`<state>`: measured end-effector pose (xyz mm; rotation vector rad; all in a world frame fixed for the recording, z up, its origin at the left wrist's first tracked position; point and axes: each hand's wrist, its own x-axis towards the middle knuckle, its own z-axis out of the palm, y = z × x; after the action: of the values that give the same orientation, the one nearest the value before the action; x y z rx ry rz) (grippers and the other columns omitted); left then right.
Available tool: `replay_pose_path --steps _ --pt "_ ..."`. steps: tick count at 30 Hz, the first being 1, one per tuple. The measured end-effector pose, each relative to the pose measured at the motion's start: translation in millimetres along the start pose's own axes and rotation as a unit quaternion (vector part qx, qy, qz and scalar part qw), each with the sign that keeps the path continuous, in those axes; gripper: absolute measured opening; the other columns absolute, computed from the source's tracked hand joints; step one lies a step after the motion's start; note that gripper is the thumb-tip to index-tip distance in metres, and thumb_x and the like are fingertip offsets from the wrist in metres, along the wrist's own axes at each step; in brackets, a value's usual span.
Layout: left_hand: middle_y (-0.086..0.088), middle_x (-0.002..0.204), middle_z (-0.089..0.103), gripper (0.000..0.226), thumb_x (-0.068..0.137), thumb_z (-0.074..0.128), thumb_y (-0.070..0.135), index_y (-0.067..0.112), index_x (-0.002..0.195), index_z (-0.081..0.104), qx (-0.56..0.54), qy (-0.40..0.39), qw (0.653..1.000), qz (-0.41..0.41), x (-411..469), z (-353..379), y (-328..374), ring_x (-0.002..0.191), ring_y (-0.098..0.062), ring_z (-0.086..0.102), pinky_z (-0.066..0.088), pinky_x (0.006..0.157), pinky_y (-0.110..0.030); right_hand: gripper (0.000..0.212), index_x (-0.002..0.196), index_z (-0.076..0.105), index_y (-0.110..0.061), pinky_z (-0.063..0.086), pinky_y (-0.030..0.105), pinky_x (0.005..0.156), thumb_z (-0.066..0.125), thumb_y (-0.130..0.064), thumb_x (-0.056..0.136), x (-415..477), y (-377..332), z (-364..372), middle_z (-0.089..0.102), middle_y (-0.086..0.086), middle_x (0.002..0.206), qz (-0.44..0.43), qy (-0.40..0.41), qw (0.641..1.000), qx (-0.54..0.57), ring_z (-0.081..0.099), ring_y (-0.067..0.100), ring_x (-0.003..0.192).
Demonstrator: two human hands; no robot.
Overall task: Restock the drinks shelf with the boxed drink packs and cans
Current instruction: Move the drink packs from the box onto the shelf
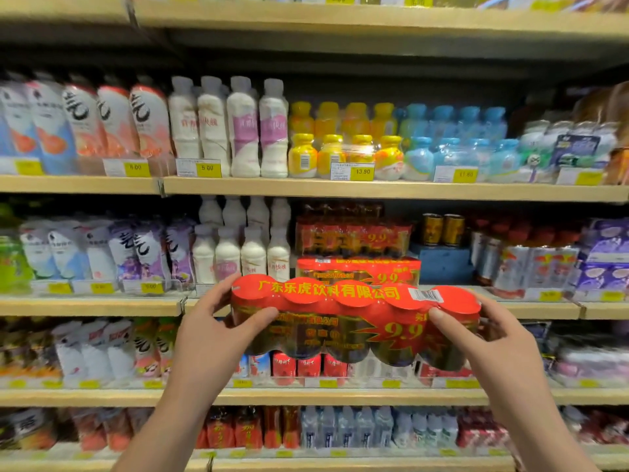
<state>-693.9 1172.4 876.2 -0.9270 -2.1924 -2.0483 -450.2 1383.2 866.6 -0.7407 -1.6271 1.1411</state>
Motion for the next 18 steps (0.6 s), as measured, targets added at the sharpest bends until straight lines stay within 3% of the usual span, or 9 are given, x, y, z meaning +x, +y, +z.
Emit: replay_pose_path --steps 3,7,12,18 --pt "0.015 0.119 0.061 0.066 0.074 0.086 0.033 0.04 0.134 0.059 0.006 -0.001 1.0 0.011 1 6 8 0.097 0.013 0.054 0.043 0.072 -0.011 0.047 0.11 0.073 -0.044 0.059 0.044 0.088 0.087 -0.051 0.066 4 -2 -6 0.073 -0.015 0.114 -0.006 0.005 1.0 0.005 0.068 0.011 0.105" --pt "0.013 0.126 0.064 0.069 0.07 0.087 0.04 0.04 0.134 0.061 0.02 0.004 1.0 0.017 3 16 13 0.117 -0.004 0.056 0.044 0.082 -0.021 0.047 0.11 0.072 -0.042 0.057 0.038 0.082 0.084 -0.051 0.065 10 -2 -16 0.073 -0.013 0.112 -0.02 0.001 1.0 0.007 0.067 0.01 0.103" --pt "0.014 0.125 0.065 0.071 0.067 0.087 0.042 0.038 0.133 0.061 0.01 0.012 1.0 0.026 0 32 14 0.119 -0.004 0.057 0.049 0.086 -0.025 0.042 0.101 0.071 -0.048 0.057 0.041 0.09 0.085 -0.053 0.062 22 6 -28 0.074 -0.021 0.101 -0.019 -0.002 1.0 0.009 0.067 0.008 0.103" --pt "0.014 0.127 0.064 0.08 0.061 0.083 0.051 0.036 0.136 0.06 0.009 0.017 1.0 0.024 1 41 7 0.121 -0.006 0.056 0.05 0.094 -0.032 0.045 0.104 0.07 -0.047 0.057 0.047 0.094 0.086 -0.054 0.062 32 20 -28 0.074 -0.018 0.107 -0.017 -0.005 1.0 0.012 0.067 0.01 0.106"
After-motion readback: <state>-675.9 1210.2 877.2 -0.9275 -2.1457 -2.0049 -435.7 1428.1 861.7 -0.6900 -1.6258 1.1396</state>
